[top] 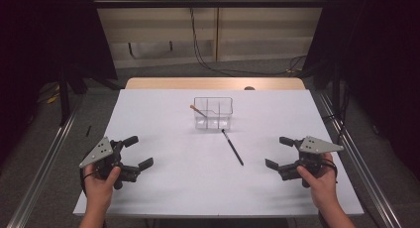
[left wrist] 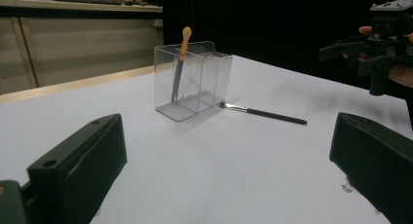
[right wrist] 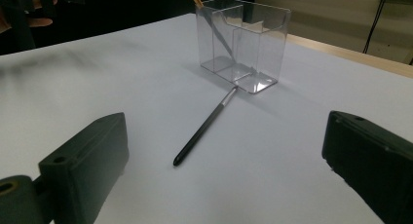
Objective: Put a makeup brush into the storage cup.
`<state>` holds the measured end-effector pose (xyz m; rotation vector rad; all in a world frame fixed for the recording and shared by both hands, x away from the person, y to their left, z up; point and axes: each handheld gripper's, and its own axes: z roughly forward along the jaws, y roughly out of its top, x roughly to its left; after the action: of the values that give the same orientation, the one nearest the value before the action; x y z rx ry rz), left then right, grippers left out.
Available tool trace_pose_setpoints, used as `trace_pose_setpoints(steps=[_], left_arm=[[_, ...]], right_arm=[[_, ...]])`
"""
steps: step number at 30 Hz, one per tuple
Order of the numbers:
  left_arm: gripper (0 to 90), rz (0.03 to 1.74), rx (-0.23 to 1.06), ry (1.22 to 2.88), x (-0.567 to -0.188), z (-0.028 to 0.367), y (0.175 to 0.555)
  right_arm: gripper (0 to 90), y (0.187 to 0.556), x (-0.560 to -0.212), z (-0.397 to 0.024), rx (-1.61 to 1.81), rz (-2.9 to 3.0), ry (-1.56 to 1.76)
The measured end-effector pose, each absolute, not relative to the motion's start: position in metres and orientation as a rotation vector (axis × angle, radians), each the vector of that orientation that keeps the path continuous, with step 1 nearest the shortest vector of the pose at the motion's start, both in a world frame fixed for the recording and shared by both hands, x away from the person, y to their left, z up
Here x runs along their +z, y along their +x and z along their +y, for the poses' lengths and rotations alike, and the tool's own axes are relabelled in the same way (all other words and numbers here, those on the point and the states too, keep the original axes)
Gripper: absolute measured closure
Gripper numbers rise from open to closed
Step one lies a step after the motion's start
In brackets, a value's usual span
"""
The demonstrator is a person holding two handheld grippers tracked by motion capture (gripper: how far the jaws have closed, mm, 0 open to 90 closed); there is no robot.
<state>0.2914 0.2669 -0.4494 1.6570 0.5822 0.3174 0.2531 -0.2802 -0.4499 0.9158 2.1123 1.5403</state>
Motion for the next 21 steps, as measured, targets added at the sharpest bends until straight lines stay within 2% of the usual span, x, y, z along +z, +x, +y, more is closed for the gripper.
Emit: trace_pose_setpoints(steps=[21], left_arm=[[0.1, 0.567, 0.301, 1.69, -0.453, 0.265, 0.291]], right_arm=[[1.6, 0.278, -0.448, -0.243, 1.522, 2.183, 0.921]])
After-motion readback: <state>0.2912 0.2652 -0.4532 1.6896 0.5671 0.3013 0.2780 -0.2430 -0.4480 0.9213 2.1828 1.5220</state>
